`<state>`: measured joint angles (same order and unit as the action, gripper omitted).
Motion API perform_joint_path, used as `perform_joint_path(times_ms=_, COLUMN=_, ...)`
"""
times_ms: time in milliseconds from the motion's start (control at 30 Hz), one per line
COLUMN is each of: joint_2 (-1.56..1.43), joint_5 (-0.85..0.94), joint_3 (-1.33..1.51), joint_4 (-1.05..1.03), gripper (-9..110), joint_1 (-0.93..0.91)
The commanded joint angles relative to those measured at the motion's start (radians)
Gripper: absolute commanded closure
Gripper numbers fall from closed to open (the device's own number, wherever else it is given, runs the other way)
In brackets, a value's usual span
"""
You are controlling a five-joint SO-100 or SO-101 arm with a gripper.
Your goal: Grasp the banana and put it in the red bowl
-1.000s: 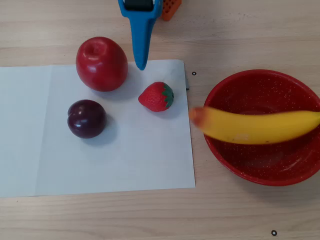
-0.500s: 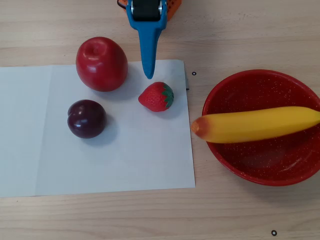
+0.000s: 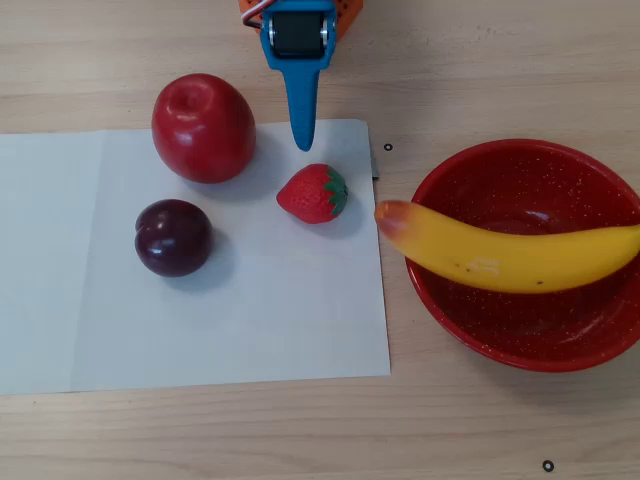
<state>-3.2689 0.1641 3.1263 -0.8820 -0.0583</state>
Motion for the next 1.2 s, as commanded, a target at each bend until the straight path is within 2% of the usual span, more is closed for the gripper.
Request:
perform_joint_path(times_ms=0, joint_2=-0.025, joint_5=0.031, joint_3=0.014, joint_4=-0.031, gripper=101, joint_1=0.006)
perform_joint_path(times_ms=1167, joint_2=-0.023, joint_5=0.066, joint_3=0.014, joint_4=-0.04, gripper=101, joint_1=0.025)
